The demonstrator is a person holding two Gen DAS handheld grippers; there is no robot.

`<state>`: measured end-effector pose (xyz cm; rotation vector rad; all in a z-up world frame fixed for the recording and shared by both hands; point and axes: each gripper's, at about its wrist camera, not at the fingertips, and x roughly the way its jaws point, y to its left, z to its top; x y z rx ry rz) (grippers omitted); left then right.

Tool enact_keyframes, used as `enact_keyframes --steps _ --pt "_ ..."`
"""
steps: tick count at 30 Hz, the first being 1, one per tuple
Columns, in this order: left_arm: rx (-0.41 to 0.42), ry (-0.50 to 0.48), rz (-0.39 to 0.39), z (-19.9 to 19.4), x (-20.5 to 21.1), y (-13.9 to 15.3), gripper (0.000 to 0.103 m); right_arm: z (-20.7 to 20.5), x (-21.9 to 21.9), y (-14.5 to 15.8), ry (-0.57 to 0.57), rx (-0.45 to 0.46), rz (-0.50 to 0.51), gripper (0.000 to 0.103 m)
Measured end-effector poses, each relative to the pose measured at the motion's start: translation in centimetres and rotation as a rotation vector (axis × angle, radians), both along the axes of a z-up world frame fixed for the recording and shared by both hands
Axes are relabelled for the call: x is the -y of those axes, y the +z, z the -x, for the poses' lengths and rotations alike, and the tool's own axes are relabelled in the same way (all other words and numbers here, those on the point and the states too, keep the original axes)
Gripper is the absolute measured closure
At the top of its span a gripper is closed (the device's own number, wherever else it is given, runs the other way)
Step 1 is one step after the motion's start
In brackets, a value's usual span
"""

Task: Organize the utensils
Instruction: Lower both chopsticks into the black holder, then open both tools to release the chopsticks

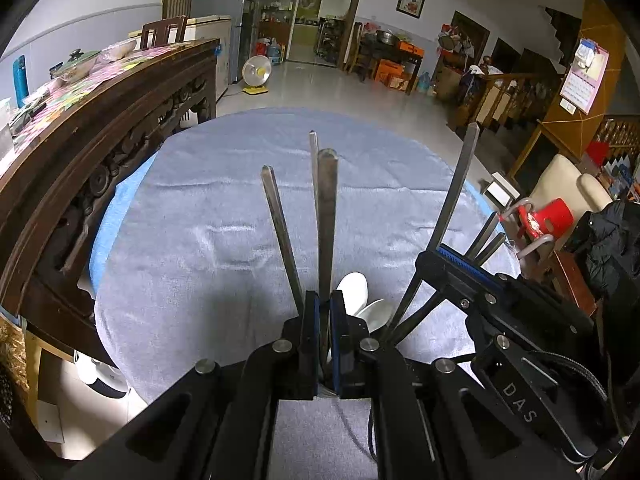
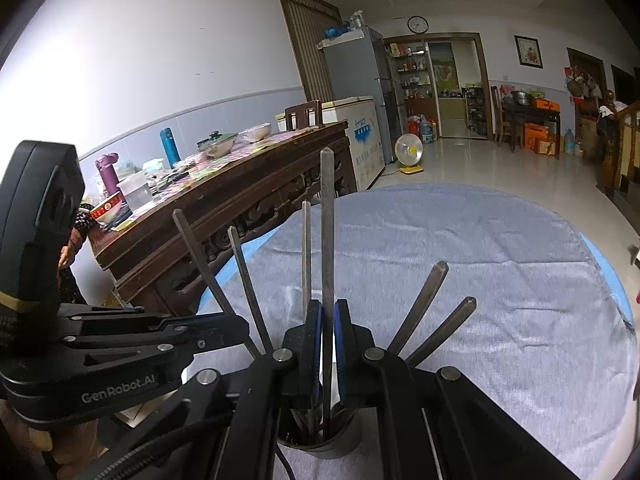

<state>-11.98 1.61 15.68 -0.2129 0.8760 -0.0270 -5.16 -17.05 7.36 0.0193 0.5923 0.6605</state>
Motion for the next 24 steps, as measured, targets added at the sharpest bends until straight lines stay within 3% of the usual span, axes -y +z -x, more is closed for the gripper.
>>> enact_keyframes --steps 14,17,18,19,22,24 --pt "-0.020 0.013 0.066 -0.5 -1.1 -0.2 0.097 0.1 0.3 -0.2 -0.004 -0.020 0.005 0.092" --pt "-0.010 0.019 0.069 -0.3 -1.4 0.2 0.092 0.1 0.7 0.3 -0.019 -0.012 0.002 0.067" --pt "-0.009 0.020 0.074 -0.3 -1.5 0.3 0.083 0.1 0.8 0.4 -0.021 -0.014 0.000 0.052" --pt "-0.004 0.025 0.084 -0.2 -1.7 0.5 0.072 0.2 0.9 0.6 -0.023 -0.011 -0.003 0.044" --pt "0.028 0.040 0.096 0.3 -2.1 1.2 0.052 0.8 1.5 1.5 -0.029 0.019 -0.019 0.042" --pt "0.043 0.049 0.089 0.5 -2.4 1.7 0.050 1.1 2.0 2.0 -0.038 0.029 -0.029 0.041"
